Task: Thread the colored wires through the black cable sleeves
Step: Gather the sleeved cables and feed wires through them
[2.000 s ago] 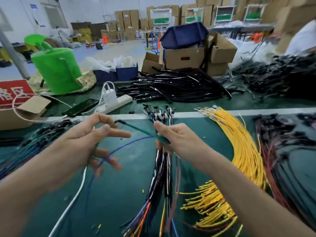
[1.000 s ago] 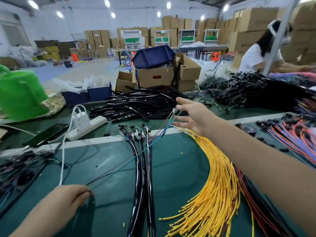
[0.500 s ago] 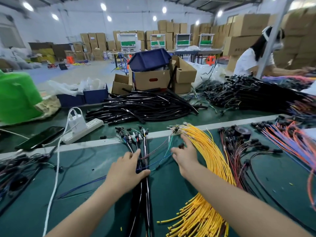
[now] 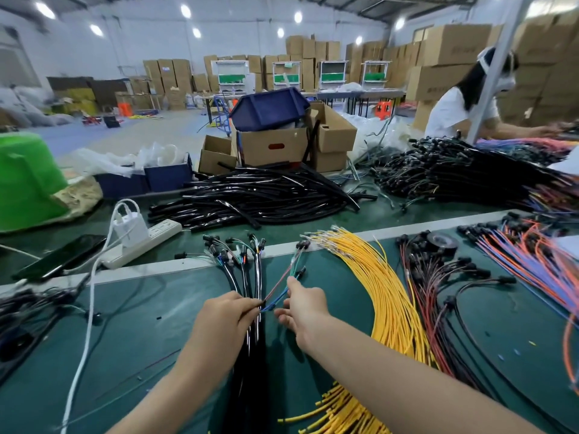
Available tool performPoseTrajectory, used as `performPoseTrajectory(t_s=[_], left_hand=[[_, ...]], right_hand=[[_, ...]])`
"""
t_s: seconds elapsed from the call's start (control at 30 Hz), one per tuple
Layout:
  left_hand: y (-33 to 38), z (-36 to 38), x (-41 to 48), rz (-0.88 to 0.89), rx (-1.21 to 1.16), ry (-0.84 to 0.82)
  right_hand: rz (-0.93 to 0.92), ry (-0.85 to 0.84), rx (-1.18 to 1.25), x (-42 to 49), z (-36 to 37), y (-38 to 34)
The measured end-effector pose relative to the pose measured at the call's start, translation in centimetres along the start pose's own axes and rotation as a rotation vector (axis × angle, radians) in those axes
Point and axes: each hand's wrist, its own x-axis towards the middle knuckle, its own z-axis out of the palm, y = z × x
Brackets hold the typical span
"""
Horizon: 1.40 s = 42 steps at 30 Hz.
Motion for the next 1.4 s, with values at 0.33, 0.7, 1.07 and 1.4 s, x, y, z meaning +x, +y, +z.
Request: performPoseTrajectory(t_s=[0.33,0.7,1.07,1.4], left_hand=[[1.5,-1.5,-1.6,-0.02,-0.188,0.058],[-2.5,-6.5,-6.0,-0.213,-0.712,-0.706],[2.4,2.8,-2.3,-0.3,-0.914,-0.128],[1.0,4.0,-1.8,-0.395,-1.314,-0.08]], right_hand=[[-0.098,-0.336,-0.054,-1.5,-2.3,-4.2],[-0.261,-0.424,-0.204,-1.7,-4.9,-12.2],[-0.406,0.093,-0.647,5.3,-9.5,-8.3],[-0.382,0.281,-1.168,5.7,-15.4,-7.0]])
